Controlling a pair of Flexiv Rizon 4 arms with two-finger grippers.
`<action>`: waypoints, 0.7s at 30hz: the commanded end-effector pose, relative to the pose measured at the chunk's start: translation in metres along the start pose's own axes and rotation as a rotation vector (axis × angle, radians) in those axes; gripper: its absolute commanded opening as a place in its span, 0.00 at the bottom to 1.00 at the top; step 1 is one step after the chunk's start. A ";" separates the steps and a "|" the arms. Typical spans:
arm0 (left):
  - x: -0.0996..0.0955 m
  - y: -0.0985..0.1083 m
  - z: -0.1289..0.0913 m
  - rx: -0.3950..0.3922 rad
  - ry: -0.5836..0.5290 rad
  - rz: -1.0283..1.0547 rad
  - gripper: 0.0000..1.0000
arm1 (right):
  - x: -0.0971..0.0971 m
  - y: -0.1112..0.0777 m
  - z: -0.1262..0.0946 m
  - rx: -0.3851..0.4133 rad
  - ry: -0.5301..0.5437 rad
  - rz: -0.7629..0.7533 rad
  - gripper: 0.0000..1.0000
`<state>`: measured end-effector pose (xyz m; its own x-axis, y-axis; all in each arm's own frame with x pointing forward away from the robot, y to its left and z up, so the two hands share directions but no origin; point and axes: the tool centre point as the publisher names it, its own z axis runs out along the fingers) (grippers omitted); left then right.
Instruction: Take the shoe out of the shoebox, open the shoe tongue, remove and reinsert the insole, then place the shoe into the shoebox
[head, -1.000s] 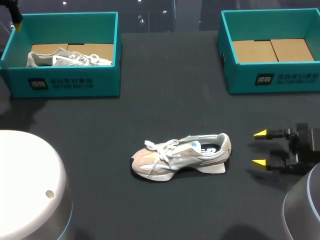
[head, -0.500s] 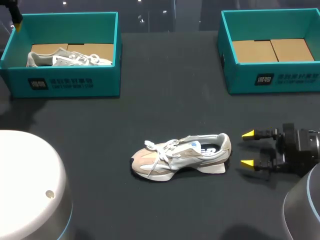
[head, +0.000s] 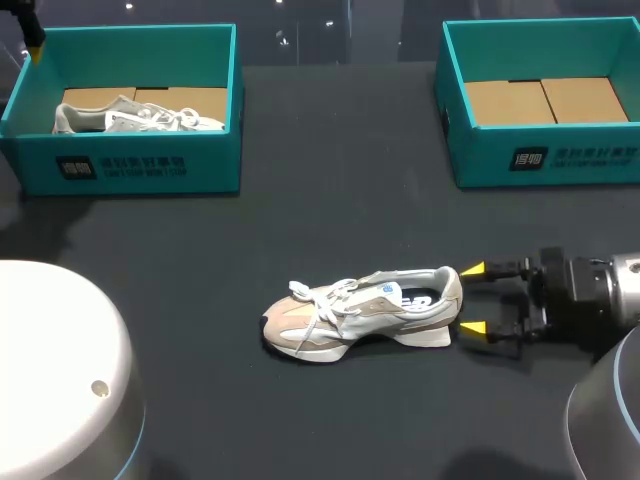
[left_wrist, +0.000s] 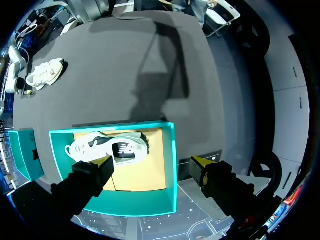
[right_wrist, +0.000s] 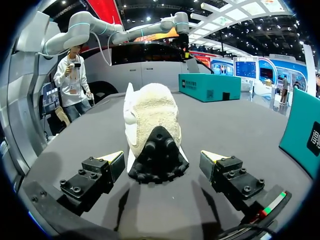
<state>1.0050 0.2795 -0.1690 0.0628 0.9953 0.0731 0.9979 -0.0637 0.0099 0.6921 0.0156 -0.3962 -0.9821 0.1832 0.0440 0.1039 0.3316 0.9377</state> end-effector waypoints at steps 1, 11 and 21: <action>0.000 -0.001 0.000 -0.001 0.002 0.001 1.00 | -0.002 -0.001 0.009 0.002 0.009 -0.004 1.00; 0.000 -0.001 0.000 -0.001 0.002 0.001 1.00 | 0.002 0.003 0.023 0.001 0.039 -0.026 1.00; 0.000 -0.001 0.000 -0.001 0.002 0.001 1.00 | 0.005 0.007 0.036 -0.001 0.064 -0.046 1.00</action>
<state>1.0050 0.2795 -0.1690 0.0628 0.9953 0.0731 0.9979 -0.0637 0.0099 0.6915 0.0475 -0.3999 -0.9937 0.1094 0.0234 0.0591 0.3358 0.9401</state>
